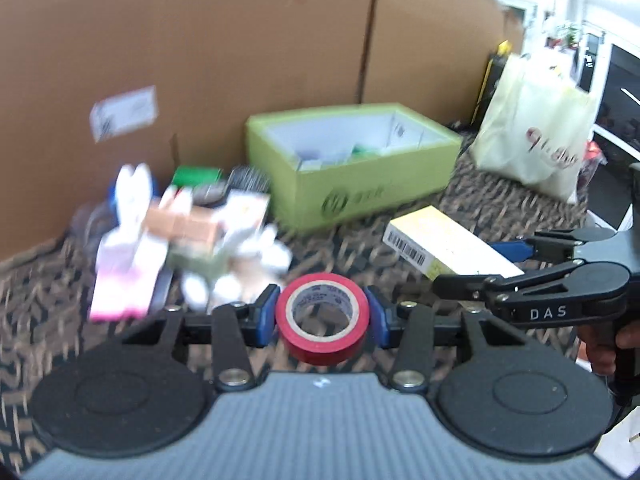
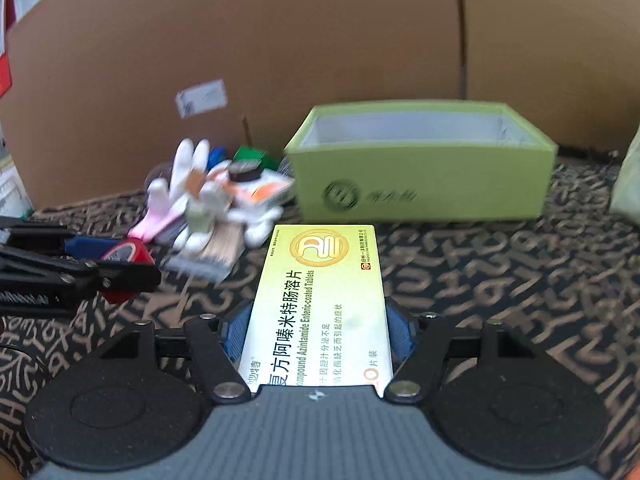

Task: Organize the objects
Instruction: 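Place the yellow box and red tape into the lime-green box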

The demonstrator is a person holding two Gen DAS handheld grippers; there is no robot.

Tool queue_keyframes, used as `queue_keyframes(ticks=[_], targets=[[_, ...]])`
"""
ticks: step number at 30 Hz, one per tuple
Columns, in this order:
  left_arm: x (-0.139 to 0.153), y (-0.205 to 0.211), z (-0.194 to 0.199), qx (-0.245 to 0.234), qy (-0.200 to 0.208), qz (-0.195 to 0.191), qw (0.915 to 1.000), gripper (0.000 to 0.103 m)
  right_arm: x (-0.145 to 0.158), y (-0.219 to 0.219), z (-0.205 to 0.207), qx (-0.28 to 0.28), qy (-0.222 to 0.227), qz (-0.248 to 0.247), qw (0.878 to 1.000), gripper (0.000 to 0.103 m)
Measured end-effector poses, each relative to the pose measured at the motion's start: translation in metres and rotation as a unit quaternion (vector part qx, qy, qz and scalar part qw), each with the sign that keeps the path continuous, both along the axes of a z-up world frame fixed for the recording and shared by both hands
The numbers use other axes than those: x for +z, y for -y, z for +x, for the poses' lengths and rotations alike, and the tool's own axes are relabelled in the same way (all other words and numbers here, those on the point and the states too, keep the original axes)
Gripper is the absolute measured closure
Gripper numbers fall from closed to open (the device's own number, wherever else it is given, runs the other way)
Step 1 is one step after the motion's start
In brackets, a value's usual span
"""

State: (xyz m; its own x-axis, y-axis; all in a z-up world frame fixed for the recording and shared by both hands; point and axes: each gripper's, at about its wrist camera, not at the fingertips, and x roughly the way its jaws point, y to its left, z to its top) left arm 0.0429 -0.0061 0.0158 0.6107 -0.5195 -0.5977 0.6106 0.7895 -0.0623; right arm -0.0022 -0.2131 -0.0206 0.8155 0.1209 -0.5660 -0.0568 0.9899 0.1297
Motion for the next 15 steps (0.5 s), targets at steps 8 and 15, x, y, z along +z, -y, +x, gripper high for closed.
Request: queue_keyframes(ticks=[8,15], targets=[[0.053,0.069,0.055,-0.001,0.044,-0.017,0.9989,0.058,0.058,0.056,0.03,-0.039,0.065,-0.02,0.997,0.032],[0.046,0.13,0.131,0.037,0.044,0.008,0.9983,0.058,0.068,0.095,0.101,-0.084,0.077,-0.048,0.992,0.032]])
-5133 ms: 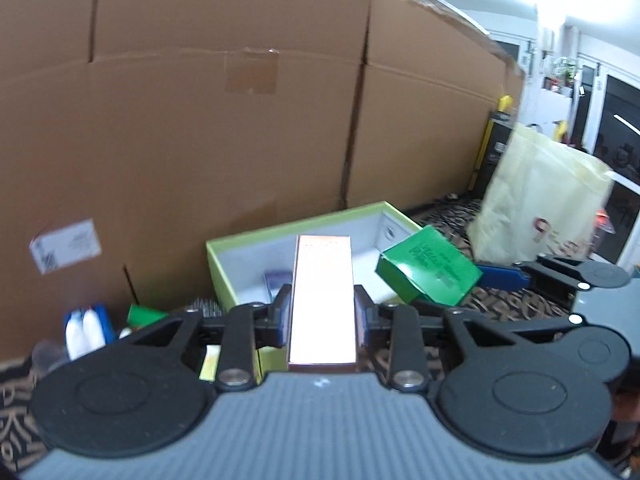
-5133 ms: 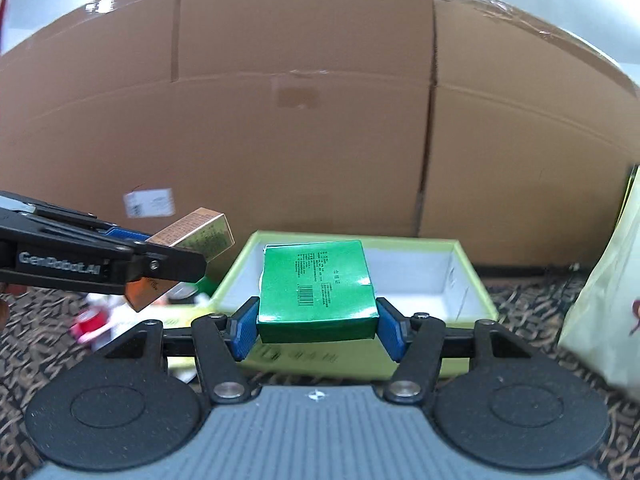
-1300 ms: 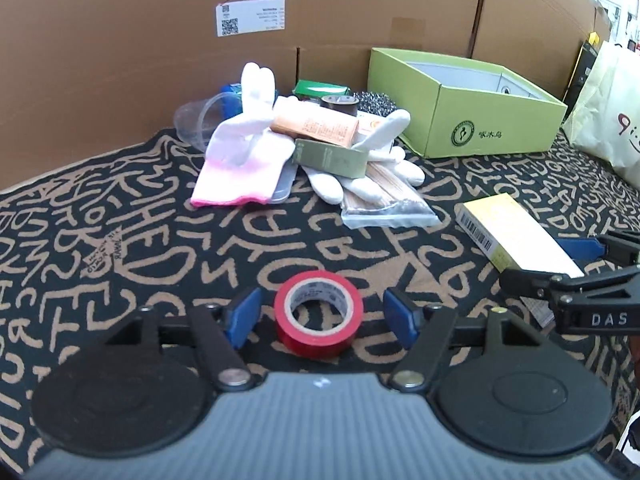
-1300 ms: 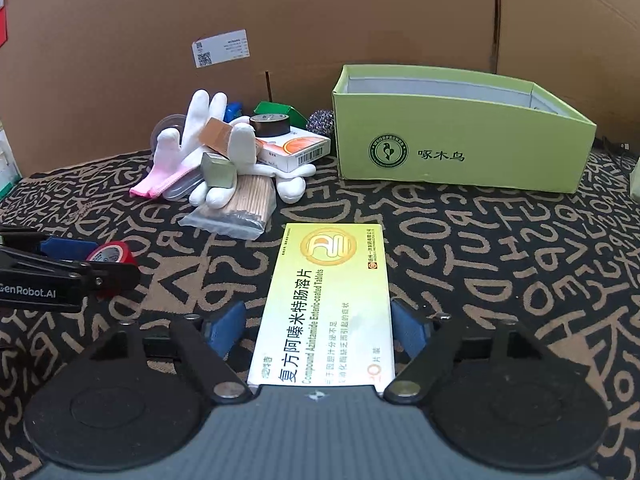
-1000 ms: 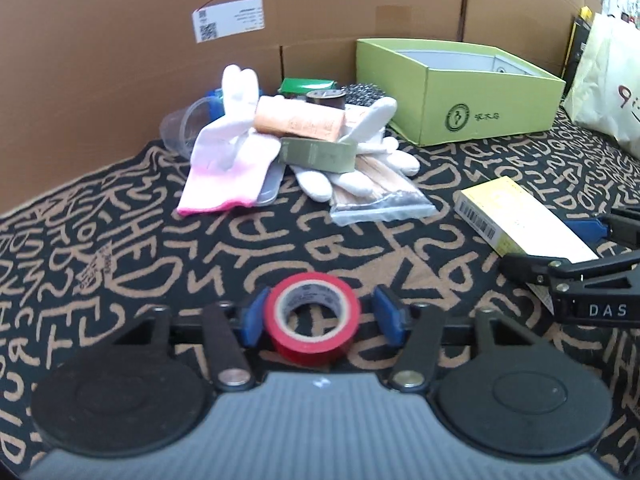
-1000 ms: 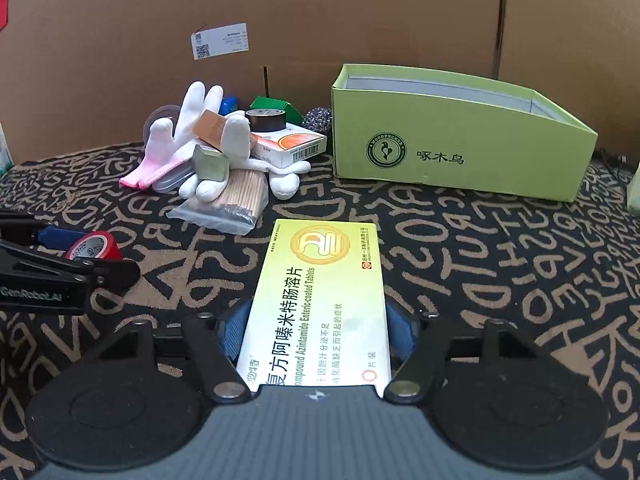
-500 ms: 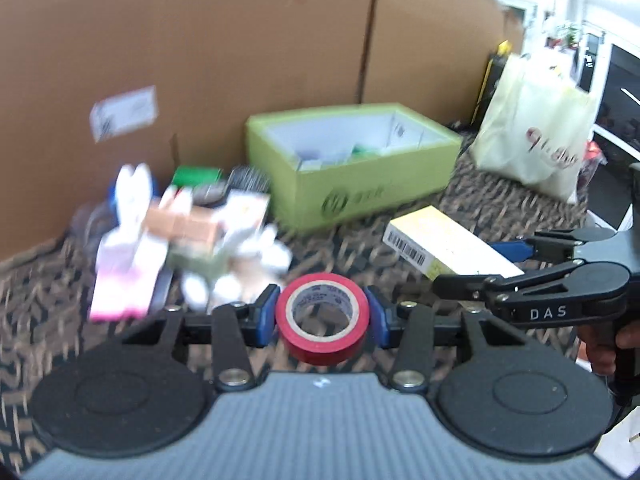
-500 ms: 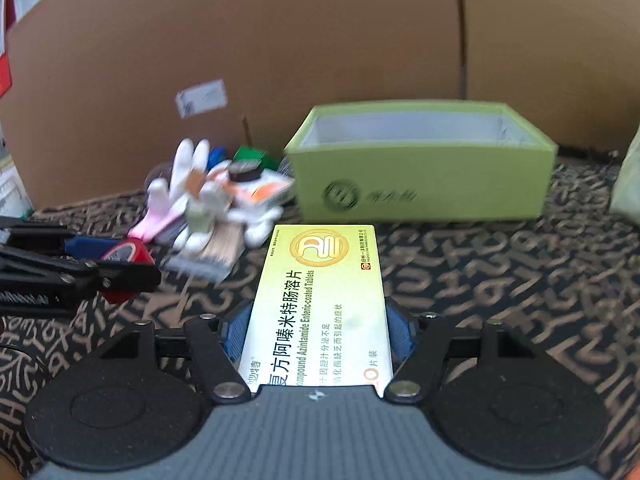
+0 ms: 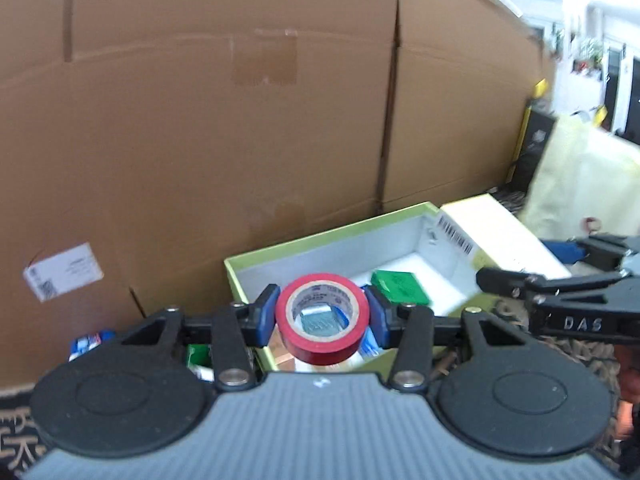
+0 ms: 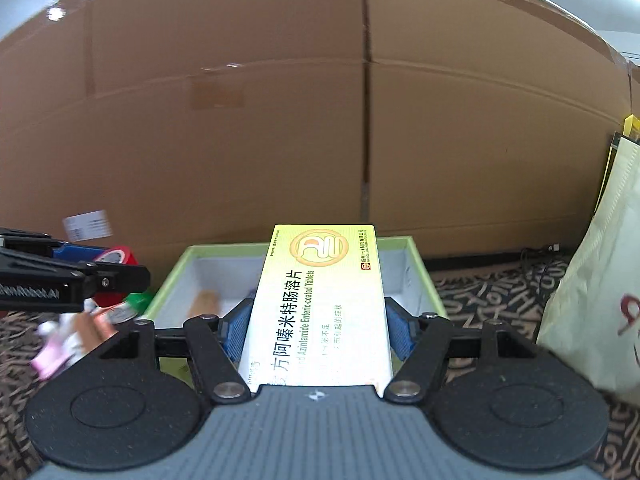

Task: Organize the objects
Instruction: 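Place the yellow box and red tape into the lime-green box, then move both tools back toward the remaining pile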

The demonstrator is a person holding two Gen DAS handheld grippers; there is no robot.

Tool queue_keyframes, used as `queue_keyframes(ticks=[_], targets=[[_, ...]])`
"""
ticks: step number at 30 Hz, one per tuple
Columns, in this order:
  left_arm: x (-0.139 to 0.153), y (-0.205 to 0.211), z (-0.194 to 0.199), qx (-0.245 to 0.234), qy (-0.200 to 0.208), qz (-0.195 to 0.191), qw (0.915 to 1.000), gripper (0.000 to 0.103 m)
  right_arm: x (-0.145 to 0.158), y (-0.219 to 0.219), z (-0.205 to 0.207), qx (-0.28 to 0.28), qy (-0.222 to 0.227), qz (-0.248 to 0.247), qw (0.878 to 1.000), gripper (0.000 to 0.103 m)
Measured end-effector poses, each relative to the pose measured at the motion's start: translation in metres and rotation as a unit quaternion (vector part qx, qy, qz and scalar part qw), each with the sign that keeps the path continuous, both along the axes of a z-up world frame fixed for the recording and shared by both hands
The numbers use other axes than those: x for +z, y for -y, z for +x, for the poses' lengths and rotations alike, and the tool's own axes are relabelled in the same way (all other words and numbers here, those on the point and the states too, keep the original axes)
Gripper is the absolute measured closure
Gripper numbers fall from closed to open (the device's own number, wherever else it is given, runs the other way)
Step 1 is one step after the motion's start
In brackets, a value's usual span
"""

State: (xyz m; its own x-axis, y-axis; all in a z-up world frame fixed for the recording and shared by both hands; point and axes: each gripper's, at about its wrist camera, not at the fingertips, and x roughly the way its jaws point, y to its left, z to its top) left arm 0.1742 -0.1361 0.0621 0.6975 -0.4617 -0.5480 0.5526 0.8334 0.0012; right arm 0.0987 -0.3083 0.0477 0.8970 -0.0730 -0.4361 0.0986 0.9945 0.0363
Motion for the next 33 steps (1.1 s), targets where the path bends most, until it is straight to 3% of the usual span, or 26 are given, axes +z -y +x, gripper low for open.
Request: queue_keyframes(ticks=[11,12,13,14,15,17,22,26,33], targets=[[-0.05,0.044,0.073,0.009,-0.04,0.04,0.9983,0.058,-0.046,0.032,0.086,-0.017,-0.053,-0.013,0.998,0.032],[-0.054,0.046,0.078,0.009,-0.043,0.041,0.9982,0.051,-0.051,0.034,0.092,-0.017,-0.056,-0.016,0.998,0.032],[-0.057,0.047,0.082,0.007,-0.045,0.039,0.9982,0.028,-0.054,0.035,0.098,-0.014,-0.059,-0.019,0.998,0.031],[-0.059,0.047,0.084,0.012,-0.044,0.034,0.9984,0.019,-0.058,0.035,0.105,-0.01,-0.068,-0.024,0.997,0.031],[-0.06,0.045,0.084,0.019,-0.036,0.027,0.9988,0.013,-0.062,0.034,0.11,-0.008,-0.081,-0.03,0.996,0.028],[-0.059,0.042,0.081,0.01,-0.026,0.021,0.9994,0.013,-0.068,0.033,0.117,-0.011,-0.099,-0.045,0.994,0.024],[-0.05,0.029,0.061,0.008,0.004,0.025,0.9997,0.0,-0.062,0.037,0.101,-0.028,-0.082,-0.035,0.996,0.022],[-0.033,0.012,0.036,0.011,0.011,0.011,0.9998,0.0,-0.04,0.034,0.073,-0.032,-0.048,-0.003,0.998,0.021],[-0.016,-0.06,-0.027,0.053,0.005,-0.007,0.9985,0.0,-0.009,0.0,0.002,0.008,0.014,0.022,1.0,0.013]])
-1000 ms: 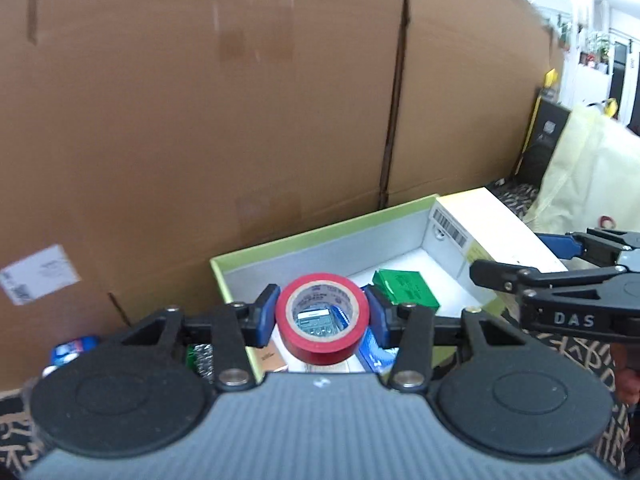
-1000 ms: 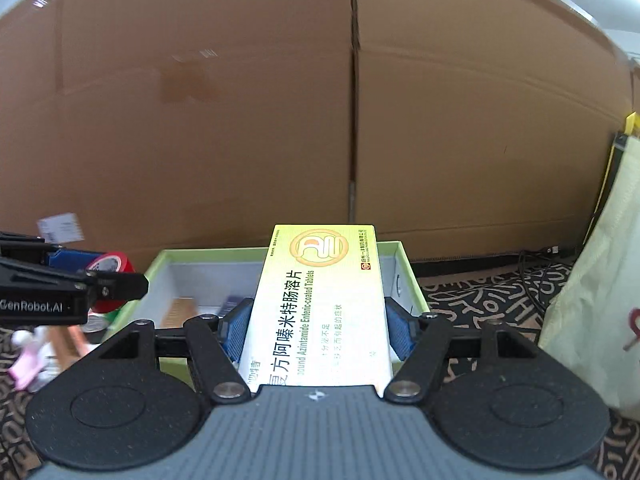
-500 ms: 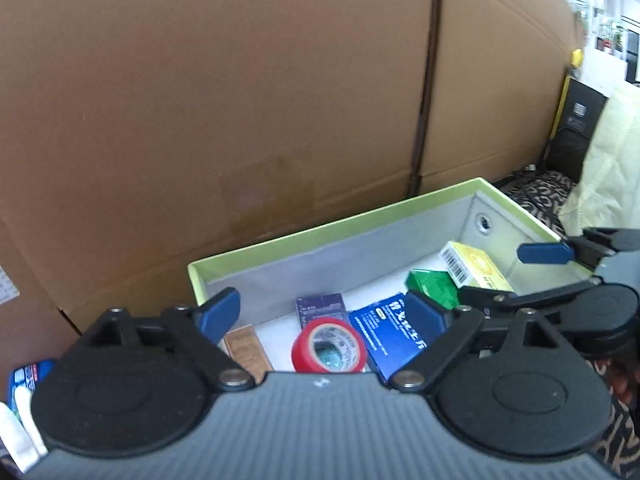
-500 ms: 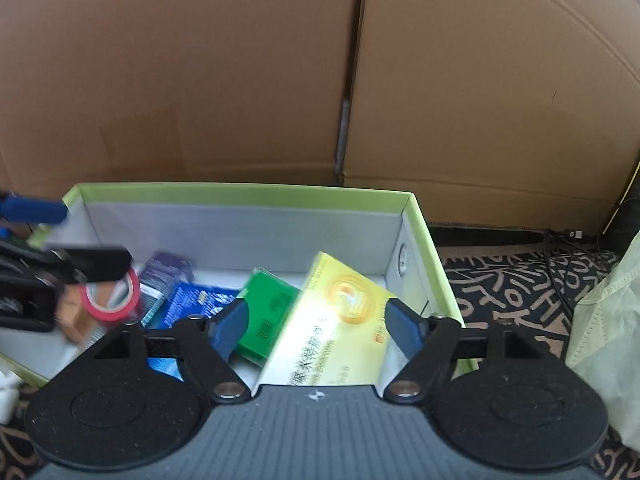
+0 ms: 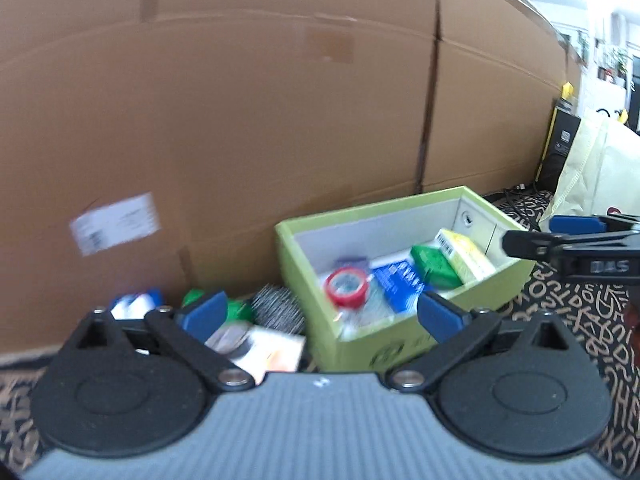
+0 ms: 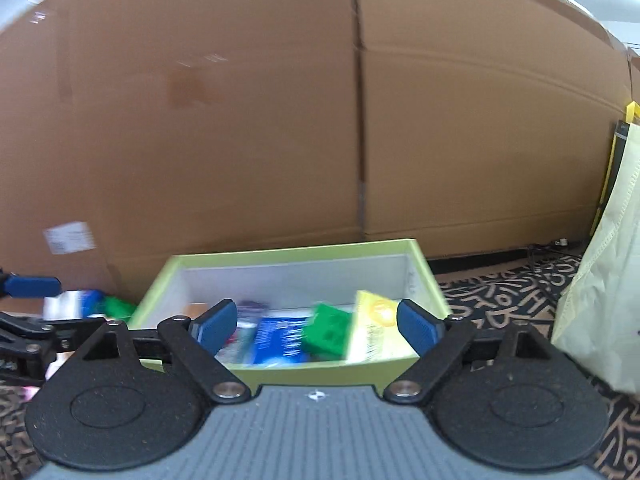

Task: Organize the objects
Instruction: 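Move both tools back toward the remaining pile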

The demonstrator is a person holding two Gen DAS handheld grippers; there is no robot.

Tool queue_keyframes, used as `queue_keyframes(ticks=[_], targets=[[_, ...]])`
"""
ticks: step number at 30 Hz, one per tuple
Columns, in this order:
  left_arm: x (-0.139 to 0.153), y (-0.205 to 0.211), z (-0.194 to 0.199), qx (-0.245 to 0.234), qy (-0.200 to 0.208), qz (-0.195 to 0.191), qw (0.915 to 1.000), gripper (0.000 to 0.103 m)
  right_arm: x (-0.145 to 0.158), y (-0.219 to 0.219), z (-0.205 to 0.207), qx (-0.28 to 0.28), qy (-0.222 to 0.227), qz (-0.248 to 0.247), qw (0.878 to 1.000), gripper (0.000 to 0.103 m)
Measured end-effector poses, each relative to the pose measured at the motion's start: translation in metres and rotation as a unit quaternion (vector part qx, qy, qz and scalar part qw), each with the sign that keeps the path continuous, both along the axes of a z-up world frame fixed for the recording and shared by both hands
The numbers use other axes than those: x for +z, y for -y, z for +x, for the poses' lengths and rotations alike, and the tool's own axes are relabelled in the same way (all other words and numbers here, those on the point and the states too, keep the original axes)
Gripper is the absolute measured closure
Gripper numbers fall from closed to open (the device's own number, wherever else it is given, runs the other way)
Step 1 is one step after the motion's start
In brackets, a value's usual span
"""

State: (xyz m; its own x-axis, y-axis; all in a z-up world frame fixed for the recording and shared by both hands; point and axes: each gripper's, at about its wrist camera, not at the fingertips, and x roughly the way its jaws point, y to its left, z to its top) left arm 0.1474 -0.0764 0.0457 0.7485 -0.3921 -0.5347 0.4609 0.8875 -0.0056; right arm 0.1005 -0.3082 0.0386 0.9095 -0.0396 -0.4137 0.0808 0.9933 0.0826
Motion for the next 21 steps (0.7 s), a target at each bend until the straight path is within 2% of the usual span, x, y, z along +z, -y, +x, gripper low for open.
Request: queue_keyframes(ticks=[5,9,14,17,21], targets=[[-0.017,-0.061,-0.034,0.064,-0.034,-0.021,0.9971,0.0,-0.009,-0.036,-0.039,0.053,0.008,0.016,0.998,0.013],[-0.044,-0.104,-0.054,0.11,-0.082,-0.044,0.9896,0.0,-0.032,-0.071,-0.055,0.087,-0.002,0.012,0.996,0.012],[-0.064,-0.14,-0.073,0.16,-0.085,-0.013,0.9833,0.0,-0.058,-0.119,-0.056,0.133,-0.033,0.02,0.99,0.013],[-0.066,-0.16,-0.077,0.173,-0.085,-0.02,0.981,0.0,-0.063,-0.145,-0.05,0.154,-0.037,0.019,0.987,0.019],[-0.067,-0.176,-0.072,0.181,-0.079,-0.023,0.9801,0.0,-0.056,-0.174,-0.03,0.17,-0.02,0.004,0.985,0.033]])
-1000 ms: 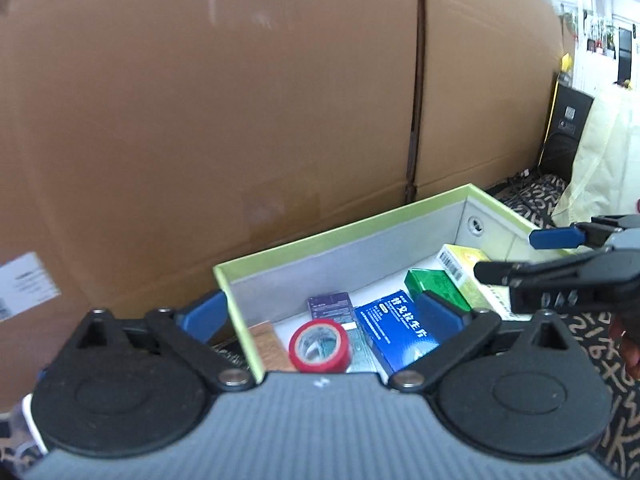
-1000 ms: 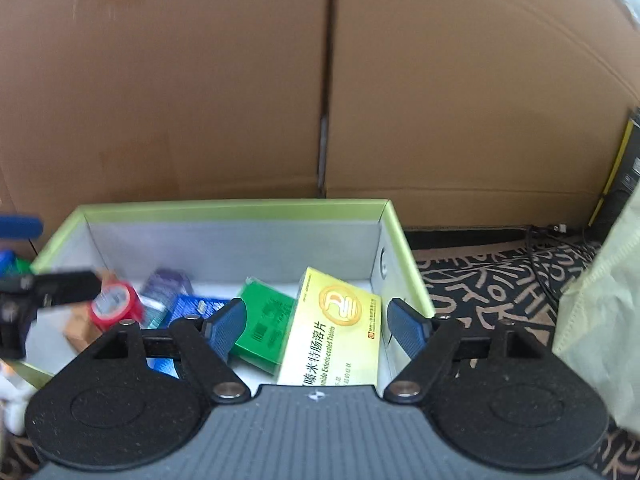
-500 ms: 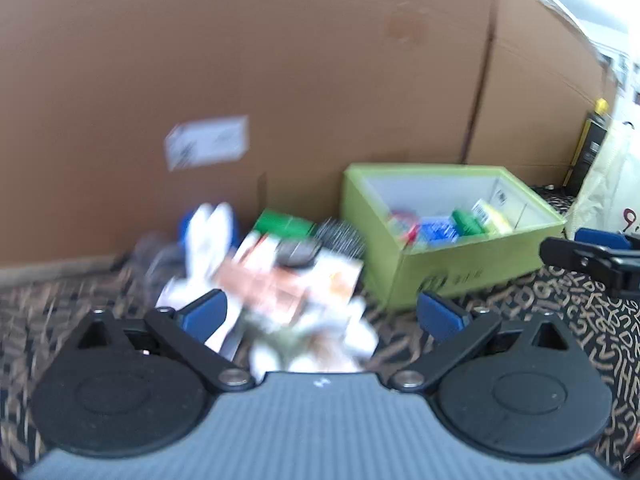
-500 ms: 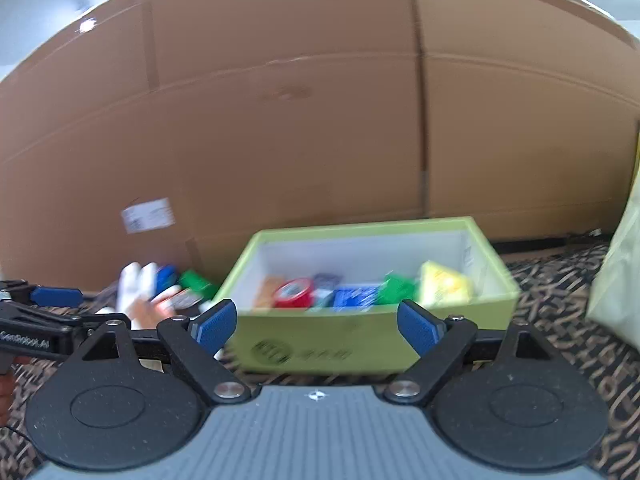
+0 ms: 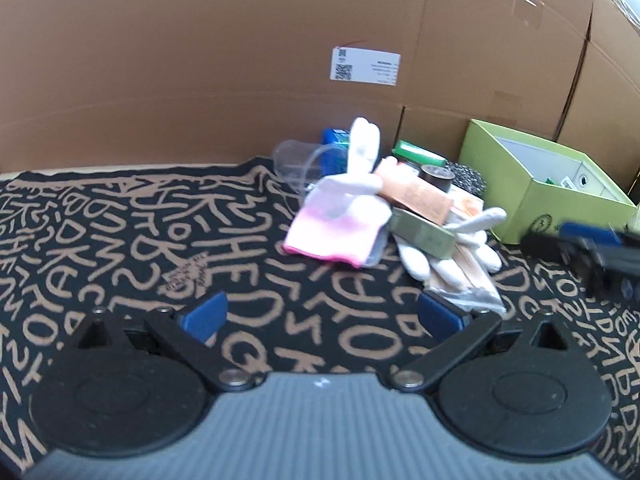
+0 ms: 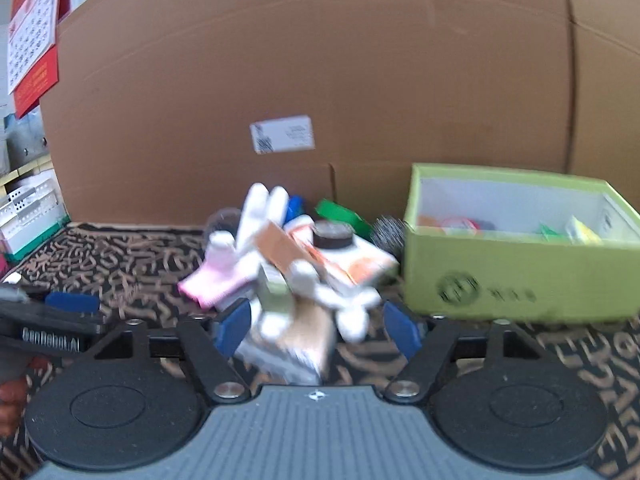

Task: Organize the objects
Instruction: 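Move both tools back toward the remaining pile, then grasp the copper box with the right tool while the left grasps the olive box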

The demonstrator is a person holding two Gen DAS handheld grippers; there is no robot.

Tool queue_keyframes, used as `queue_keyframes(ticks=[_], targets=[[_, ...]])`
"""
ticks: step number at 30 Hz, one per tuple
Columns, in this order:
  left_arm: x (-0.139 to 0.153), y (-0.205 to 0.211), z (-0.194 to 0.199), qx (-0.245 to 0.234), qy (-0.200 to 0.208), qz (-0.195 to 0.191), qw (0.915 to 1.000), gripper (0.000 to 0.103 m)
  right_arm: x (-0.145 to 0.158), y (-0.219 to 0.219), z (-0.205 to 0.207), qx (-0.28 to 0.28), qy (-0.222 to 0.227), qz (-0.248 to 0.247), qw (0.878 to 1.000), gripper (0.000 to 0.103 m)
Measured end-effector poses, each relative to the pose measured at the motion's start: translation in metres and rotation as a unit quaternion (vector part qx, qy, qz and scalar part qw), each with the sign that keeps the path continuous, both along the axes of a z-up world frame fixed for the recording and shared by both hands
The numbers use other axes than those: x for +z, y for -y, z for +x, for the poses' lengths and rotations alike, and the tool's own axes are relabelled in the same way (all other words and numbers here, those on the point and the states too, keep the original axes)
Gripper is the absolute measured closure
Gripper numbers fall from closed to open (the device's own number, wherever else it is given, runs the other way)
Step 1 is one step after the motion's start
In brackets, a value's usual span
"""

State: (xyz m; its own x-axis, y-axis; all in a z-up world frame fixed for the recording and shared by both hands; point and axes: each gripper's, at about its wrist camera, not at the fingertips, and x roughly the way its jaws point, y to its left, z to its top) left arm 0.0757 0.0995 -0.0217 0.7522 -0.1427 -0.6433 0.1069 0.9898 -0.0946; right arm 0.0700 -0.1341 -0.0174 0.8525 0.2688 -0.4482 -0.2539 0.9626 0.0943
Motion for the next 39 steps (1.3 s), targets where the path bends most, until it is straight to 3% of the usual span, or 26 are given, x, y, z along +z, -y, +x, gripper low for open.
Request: queue_keyframes(ticks=[6,11,14,17,19,21,24,29,33,35,39], targets=[[0.0,0.002,0.002,-0.031,0.012,-0.005,0.9994,0.0,0.009,-0.039,0.049,0.035,0.003,-0.043,0.998,0.05],[0.0,0.003,-0.002,-0.041,0.021,-0.007,0.9989,0.0,-0.01,-0.062,0.093,0.075,-0.032,-0.113,0.99,0.051],[-0.002,0.002,0.004,-0.04,0.011,-0.022,0.9989,0.0,-0.019,-0.07,0.1,0.079,-0.024,-0.141,0.987,0.053],[-0.003,0.006,0.008,-0.045,0.007,-0.029,0.9985,0.003,-0.021,-0.064,0.102,0.062,-0.043,-0.129,0.989,0.074],[-0.003,0.012,0.009,-0.056,0.007,-0.031,0.9979,0.014,-0.018,-0.054,0.093,0.053,-0.047,-0.109,0.992,0.093],[-0.004,0.019,0.012,-0.066,0.002,-0.039,0.997,0.023,-0.017,-0.039,0.08,0.038,-0.055,-0.081,0.994,0.1],[-0.006,0.03,0.023,-0.073,-0.006,-0.048,0.9962,0.027,-0.022,-0.019,0.062,0.031,-0.063,-0.054,0.996,0.1],[0.0,0.028,0.025,-0.051,0.003,-0.056,0.9971,0.033,-0.013,-0.018,0.057,0.038,-0.027,-0.069,0.997,0.095],[0.003,0.015,0.019,-0.023,0.012,-0.033,0.9991,0.033,-0.01,-0.035,0.082,0.064,-0.025,-0.07,0.995,0.068],[0.002,0.007,0.019,-0.017,0.011,-0.026,0.9994,0.033,-0.016,-0.049,0.096,0.077,-0.03,-0.079,0.993,0.068],[-0.002,-0.001,0.025,-0.016,0.002,-0.034,0.9993,0.033,-0.029,-0.074,0.117,0.07,-0.024,-0.125,0.989,0.057]])
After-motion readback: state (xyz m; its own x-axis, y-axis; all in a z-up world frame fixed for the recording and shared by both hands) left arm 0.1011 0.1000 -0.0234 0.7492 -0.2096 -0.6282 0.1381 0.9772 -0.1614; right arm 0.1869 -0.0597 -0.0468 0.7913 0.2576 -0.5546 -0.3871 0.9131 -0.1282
